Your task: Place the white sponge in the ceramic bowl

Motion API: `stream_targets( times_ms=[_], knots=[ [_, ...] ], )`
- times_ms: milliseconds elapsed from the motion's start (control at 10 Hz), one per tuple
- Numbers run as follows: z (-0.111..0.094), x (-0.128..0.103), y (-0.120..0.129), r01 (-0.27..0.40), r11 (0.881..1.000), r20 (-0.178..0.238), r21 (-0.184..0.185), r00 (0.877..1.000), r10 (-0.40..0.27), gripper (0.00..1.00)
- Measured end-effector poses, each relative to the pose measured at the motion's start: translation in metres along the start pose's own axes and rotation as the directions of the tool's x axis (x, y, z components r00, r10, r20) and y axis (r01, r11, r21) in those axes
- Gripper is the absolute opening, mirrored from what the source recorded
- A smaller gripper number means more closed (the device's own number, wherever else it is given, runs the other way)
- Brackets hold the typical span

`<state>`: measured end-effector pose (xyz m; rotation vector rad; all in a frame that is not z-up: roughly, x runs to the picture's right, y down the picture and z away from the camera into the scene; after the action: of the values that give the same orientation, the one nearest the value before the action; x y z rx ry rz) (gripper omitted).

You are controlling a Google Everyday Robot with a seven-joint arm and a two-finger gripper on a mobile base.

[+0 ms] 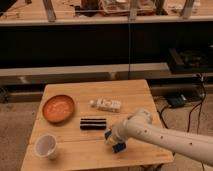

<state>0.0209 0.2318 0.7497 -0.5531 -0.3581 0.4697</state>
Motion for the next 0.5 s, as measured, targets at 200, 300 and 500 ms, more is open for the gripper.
stream_targets(
  times_ms=[200,300,500],
  knots=[
    [-0.004,-0.022,-0.012,0.054,0.999,0.023,-0.006,0.998,-0.054,0.0],
    [0.0,-0.031,-0.02,0.072,0.997,0.033,-0.011,0.997,-0.071,0.0],
    [0.002,-0.047,-0.033,0.102,0.995,0.061,-0.011,0.993,-0.102,0.0]
  ],
)
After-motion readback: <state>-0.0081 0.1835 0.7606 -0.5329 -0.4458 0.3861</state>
